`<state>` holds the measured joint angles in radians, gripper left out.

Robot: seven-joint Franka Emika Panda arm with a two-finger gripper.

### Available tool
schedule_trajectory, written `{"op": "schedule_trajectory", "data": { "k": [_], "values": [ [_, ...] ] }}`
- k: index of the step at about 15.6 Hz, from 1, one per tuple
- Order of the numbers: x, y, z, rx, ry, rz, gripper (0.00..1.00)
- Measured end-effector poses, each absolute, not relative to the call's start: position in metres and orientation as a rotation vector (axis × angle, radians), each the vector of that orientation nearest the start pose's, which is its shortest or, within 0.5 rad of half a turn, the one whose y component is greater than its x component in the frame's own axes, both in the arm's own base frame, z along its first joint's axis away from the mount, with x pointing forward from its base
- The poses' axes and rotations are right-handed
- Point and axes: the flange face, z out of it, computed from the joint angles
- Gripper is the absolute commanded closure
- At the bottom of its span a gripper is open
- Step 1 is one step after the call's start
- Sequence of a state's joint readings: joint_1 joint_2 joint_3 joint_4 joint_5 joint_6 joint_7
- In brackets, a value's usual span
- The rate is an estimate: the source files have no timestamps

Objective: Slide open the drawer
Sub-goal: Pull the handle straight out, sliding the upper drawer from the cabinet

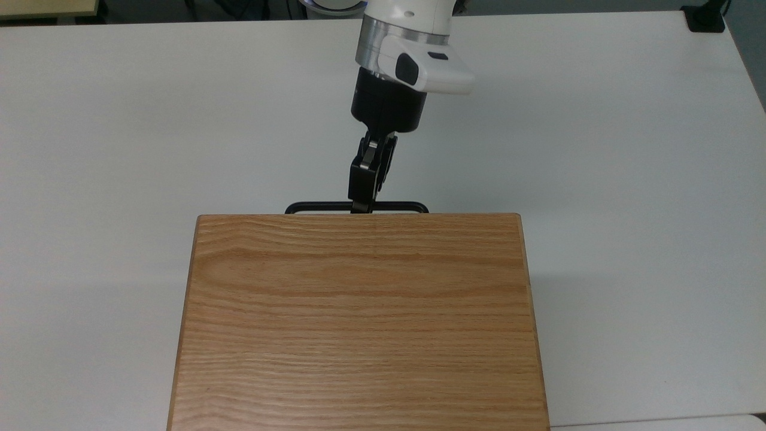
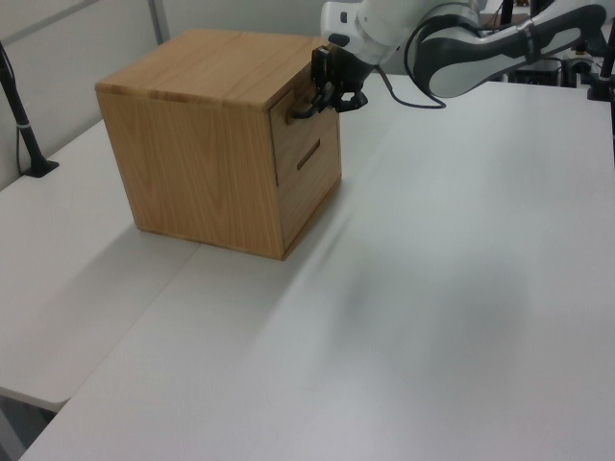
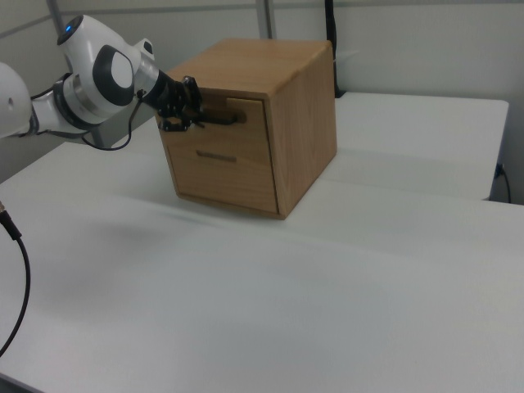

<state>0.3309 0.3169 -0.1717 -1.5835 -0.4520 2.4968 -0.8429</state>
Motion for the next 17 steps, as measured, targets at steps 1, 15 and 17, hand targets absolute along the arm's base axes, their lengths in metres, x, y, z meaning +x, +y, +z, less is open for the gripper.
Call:
{"op": "schedule_trajectory", "data": {
  "k": [1,15,17],
  "values": [
    [0.680,0.128,0.525,1.988,1.526,0.531,0.91],
    [0.511,0.122,0.563,2.328,1.678,0.327,0.93],
    [0.491,0.120,0.569,2.374,1.711,0.276,0.87]
  ]
}}
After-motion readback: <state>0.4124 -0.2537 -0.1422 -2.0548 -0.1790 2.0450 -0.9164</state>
